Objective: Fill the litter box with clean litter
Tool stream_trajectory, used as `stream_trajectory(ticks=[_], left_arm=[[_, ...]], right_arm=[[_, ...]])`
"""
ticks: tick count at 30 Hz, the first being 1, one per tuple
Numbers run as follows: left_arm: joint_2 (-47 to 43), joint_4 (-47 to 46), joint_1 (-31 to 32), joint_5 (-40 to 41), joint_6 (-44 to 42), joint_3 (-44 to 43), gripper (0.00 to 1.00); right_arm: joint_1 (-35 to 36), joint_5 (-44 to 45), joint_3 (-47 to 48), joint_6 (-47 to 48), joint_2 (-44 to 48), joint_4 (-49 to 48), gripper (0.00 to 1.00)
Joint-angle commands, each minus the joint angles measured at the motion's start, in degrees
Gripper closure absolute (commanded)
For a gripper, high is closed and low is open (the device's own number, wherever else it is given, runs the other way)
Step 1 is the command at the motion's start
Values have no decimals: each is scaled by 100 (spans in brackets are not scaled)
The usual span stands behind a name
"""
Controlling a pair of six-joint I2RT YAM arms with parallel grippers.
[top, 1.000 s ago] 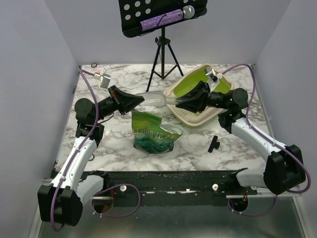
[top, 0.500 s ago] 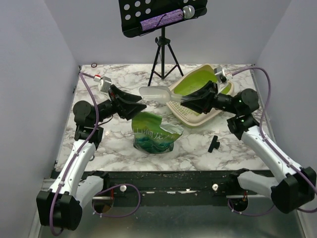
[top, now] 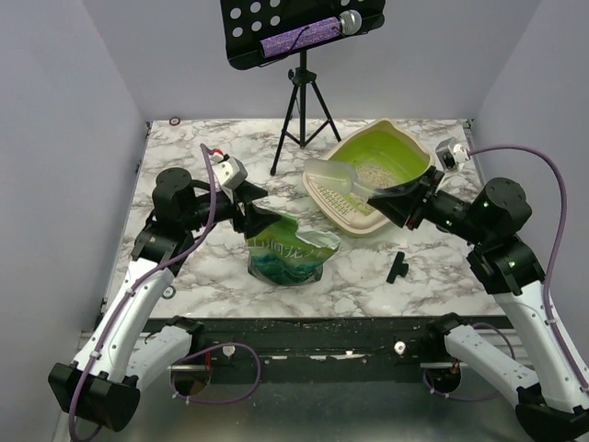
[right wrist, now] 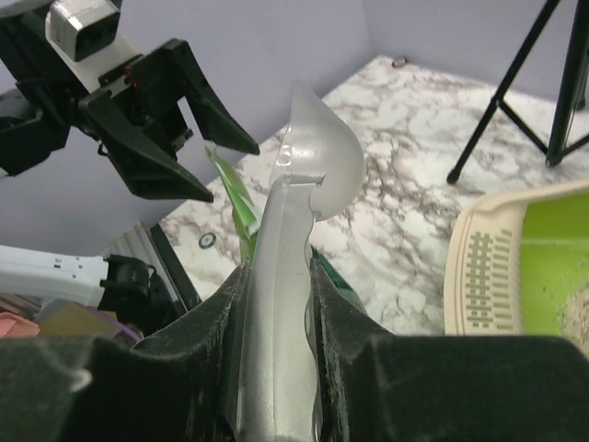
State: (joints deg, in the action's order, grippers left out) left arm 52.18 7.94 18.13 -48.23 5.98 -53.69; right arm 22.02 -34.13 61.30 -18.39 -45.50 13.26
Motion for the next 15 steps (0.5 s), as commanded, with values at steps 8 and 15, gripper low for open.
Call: stream_trajectory(ticks=[8,15], left_arm=[[283,1042,85,174,-1397,-27,21],[521,1780,656,735,-1801,-335,24]], right_arm=[[30,284,-74,319,304,1583,99],[39,415,233,406,278,2224,99]])
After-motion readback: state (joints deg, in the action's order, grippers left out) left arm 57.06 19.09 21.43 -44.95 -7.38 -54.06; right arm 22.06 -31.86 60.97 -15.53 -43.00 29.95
